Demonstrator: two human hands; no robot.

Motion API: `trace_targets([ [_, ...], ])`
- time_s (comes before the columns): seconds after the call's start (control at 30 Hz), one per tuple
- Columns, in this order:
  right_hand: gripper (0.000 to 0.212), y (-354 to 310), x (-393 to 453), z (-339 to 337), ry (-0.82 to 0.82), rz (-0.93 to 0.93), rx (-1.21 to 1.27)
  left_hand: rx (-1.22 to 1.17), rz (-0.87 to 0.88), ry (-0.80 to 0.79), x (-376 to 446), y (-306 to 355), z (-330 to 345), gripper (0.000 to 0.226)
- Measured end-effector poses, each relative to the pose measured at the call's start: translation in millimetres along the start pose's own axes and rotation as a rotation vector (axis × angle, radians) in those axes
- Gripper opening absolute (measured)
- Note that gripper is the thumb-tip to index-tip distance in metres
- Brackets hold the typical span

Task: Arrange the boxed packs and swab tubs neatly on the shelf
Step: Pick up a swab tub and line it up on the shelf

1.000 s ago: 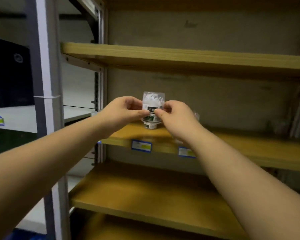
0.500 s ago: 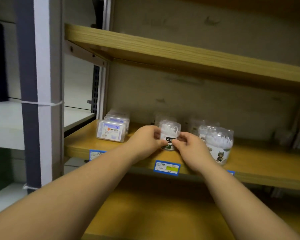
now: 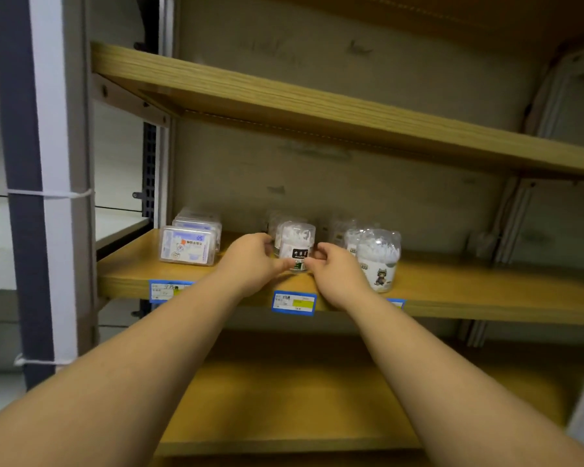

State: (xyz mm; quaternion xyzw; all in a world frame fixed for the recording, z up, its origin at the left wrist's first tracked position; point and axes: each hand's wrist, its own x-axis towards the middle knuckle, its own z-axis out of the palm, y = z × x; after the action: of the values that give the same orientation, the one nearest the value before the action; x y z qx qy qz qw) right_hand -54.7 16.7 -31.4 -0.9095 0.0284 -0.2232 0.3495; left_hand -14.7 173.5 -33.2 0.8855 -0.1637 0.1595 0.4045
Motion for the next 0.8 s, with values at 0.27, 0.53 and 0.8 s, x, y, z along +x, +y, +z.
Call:
trace_targets([
  [0.27,0.032,4.7,-58.1,-48.4,0.102,-0.304,0.420,-0.312,0.298,0.415,-57.3,73.9,9.8,0.006],
  [0.53,0.022,149.2,-48.4,-217.3,0.457,-0.154,0.457,-0.354,0.473,-0.136,-73.6,226.8,128.4,0.007],
  [0.8,0.026,306.3,41.8,-325.2,0.152,0.165,0.145,-0.201,0.161,-0.236,-20.9,334.0,287.9,0.011],
])
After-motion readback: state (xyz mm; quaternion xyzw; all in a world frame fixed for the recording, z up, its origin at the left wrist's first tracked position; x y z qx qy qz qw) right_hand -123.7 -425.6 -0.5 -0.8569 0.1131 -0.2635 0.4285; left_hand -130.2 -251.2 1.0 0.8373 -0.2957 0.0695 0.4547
